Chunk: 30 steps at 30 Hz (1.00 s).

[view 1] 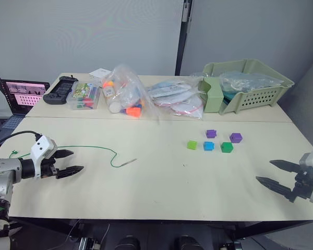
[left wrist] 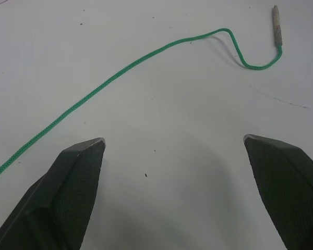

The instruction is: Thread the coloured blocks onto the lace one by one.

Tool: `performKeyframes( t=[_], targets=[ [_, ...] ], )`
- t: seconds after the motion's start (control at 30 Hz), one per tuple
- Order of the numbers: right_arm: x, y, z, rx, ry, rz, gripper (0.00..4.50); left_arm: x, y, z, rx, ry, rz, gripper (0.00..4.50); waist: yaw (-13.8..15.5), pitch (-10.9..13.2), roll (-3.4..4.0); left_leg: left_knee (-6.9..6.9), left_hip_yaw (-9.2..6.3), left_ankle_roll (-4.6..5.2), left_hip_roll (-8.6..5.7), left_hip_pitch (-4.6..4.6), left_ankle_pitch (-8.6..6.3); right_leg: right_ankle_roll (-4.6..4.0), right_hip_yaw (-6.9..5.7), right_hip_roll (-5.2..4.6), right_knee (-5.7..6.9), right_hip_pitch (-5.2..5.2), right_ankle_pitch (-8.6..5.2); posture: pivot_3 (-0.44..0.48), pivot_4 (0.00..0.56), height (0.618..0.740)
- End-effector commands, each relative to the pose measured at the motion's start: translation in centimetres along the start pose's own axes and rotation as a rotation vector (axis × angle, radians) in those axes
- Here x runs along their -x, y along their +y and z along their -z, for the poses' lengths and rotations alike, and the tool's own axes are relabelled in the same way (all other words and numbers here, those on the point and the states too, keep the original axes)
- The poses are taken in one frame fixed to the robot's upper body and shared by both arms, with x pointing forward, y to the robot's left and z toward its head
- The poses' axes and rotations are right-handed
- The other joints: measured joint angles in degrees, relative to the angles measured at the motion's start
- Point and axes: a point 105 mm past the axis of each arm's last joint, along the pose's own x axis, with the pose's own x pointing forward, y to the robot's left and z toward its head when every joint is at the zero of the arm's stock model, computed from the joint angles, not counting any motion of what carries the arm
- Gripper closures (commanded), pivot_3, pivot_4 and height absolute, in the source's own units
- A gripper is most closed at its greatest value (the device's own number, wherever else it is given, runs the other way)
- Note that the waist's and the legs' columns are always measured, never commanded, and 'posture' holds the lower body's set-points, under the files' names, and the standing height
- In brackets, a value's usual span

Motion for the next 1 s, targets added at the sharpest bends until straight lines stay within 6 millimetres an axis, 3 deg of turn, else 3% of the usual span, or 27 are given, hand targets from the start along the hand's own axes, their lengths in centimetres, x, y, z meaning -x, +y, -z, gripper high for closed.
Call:
performKeyframes(
  t=[0.03,0.33,0.53,0.73,1.0],
  targets=[
    [0.3,0.0,-1.6,0.041,-0.035,-0.006,0.03,0.1,0.2,-1.9,-0.031,-0.060,0.009,0.00,0.01,0.00,0.00,0.00,0.00,0.00,0.00,0.00,0.00,0.00,0.00,0.00,0.00,0.00,0.00,0.000,0.150,0.737],
    [-1.4,5.7,-6.9,0.048,-0.105,-0.249,0.03,-3.2,-3.0,-6.9,-0.093,-0.127,0.241,0.00,0.04,0.00,0.00,0.05,-0.06,0.00,-0.02,-0.02,0.00,0.01,0.01,0.01,0.08,0.01,0.00,0.000,0.150,0.737],
    [-1.9,9.4,-9.0,0.069,-0.097,-0.387,0.03,-5.0,-5.9,-9.3,-0.103,-0.149,0.393,0.00,0.04,0.02,-0.04,0.07,-0.12,0.00,-0.03,-0.06,0.00,0.01,0.00,0.02,0.08,0.01,0.00,0.000,0.150,0.737],
    [-2.3,12.6,-10.9,0.151,-0.046,-0.494,0.03,-7.9,-7.8,-8.8,-0.201,-0.070,0.475,0.00,0.06,0.02,-0.05,0.07,-0.15,0.00,-0.06,-0.03,0.00,0.02,0.01,0.02,0.06,0.05,-0.01,0.000,0.150,0.737],
    [-3.5,12.8,-11.0,0.202,0.012,-0.394,0.03,-12.8,-8.2,-7.4,-0.309,0.035,0.419,0.00,0.17,0.05,-0.12,0.24,-0.31,0.01,-0.15,-0.25,0.00,0.05,-0.03,0.00,-0.02,0.05,0.00,0.000,0.150,0.737]
  ],
)
